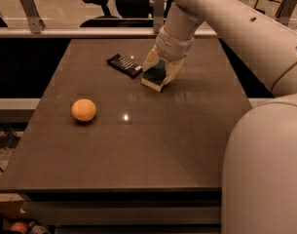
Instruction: Move sponge near rxbar chocolate
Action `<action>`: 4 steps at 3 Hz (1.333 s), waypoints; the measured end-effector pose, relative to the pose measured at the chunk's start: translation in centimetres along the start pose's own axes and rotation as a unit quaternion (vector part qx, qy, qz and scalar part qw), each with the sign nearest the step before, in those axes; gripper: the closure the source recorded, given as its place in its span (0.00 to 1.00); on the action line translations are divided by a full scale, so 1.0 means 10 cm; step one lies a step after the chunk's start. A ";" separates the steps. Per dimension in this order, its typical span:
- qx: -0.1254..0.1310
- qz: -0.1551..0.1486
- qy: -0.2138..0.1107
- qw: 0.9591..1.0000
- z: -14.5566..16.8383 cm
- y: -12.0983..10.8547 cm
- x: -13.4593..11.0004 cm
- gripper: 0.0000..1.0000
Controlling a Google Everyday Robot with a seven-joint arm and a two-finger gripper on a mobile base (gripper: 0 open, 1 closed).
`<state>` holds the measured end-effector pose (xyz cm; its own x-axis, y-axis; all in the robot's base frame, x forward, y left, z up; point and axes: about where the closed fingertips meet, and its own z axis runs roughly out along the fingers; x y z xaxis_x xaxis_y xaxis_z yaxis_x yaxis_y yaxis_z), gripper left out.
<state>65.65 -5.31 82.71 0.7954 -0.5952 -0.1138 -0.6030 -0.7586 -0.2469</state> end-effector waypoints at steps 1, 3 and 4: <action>0.001 0.000 0.000 1.000 0.02 -0.01 0.00 0.59; 0.001 0.000 0.000 1.000 0.00 -0.02 0.00 0.13; 0.001 0.000 0.000 1.000 0.00 -0.02 0.00 0.00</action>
Offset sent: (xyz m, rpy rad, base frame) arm 0.0013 0.0014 -0.0021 0.0018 -0.0010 0.0003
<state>65.79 -5.16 82.72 0.7958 -0.5947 -0.1141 -0.6025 -0.7583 -0.2489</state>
